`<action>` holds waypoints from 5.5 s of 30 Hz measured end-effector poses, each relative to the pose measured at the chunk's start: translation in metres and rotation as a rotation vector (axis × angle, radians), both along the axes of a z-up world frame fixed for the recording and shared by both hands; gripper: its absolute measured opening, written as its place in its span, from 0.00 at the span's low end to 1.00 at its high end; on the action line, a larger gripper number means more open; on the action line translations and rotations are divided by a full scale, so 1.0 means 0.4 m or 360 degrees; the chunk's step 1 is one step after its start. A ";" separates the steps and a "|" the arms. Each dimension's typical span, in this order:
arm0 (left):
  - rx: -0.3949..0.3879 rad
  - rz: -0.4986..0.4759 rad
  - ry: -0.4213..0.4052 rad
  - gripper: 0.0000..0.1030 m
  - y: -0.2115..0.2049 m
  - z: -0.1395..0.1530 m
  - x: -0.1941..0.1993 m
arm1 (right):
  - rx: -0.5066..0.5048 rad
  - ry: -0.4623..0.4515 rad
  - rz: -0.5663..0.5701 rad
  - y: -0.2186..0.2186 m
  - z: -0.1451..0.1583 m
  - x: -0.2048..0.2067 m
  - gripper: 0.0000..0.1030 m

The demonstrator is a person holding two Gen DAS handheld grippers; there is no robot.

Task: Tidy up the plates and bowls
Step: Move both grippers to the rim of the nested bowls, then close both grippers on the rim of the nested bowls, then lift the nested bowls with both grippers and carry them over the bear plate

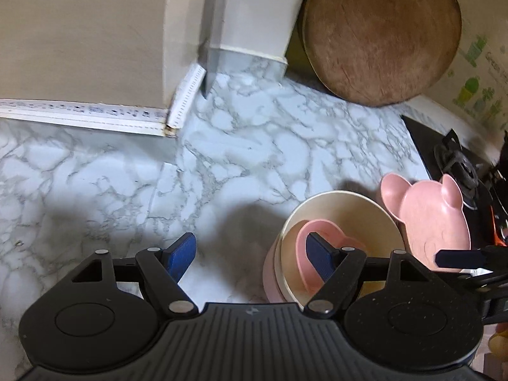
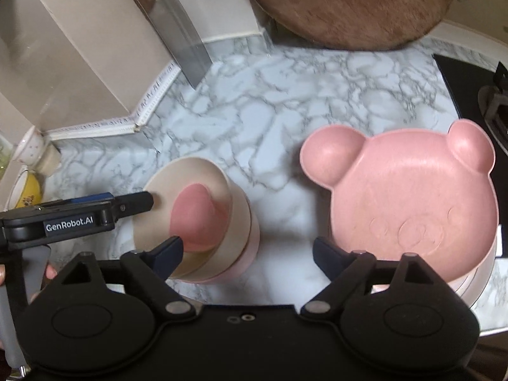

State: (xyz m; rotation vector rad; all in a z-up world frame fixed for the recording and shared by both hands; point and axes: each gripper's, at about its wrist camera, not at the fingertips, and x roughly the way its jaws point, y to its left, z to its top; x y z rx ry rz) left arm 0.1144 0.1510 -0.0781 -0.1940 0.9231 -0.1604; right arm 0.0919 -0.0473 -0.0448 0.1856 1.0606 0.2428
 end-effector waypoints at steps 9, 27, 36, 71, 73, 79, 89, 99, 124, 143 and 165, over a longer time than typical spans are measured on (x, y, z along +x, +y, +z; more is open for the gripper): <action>0.0006 -0.0064 0.0032 0.74 -0.006 -0.023 0.023 | -0.0035 0.0092 0.0001 0.045 -0.042 0.017 0.74; -0.0078 -0.0101 0.0141 0.64 -0.019 -0.074 0.063 | 0.0041 0.0190 0.0031 0.096 -0.084 0.049 0.63; -0.0136 -0.0107 0.0172 0.41 -0.026 -0.084 0.062 | 0.0035 0.0178 0.0055 0.103 -0.086 0.055 0.63; -0.0172 -0.0009 0.0181 0.23 -0.037 -0.076 0.039 | 0.0051 0.0113 -0.0091 0.059 -0.078 0.064 0.29; -0.0174 0.0012 0.0174 0.23 -0.039 -0.069 0.033 | 0.0049 0.0100 -0.0094 0.057 -0.073 0.063 0.29; -0.0151 0.0044 0.0145 0.23 -0.053 -0.041 0.023 | 0.0079 0.0075 -0.0097 0.037 -0.050 0.063 0.27; -0.0129 0.0035 0.0065 0.23 -0.111 0.058 0.011 | 0.0117 0.0001 -0.0087 -0.037 0.035 0.053 0.27; -0.0128 -0.0020 0.0013 0.23 -0.231 0.131 0.025 | 0.0102 -0.0068 -0.0135 -0.166 0.089 0.043 0.27; -0.0098 -0.0231 0.0118 0.23 -0.577 0.097 0.112 | -0.0023 0.0043 -0.0246 -0.460 0.035 0.053 0.26; -0.0035 -0.0203 0.0233 0.23 -0.623 0.044 0.148 | -0.0038 0.0167 -0.0192 -0.478 -0.018 0.102 0.26; -0.0017 -0.0195 0.0215 0.23 -0.618 0.027 0.175 | -0.0012 0.0151 -0.0164 -0.475 -0.018 0.119 0.33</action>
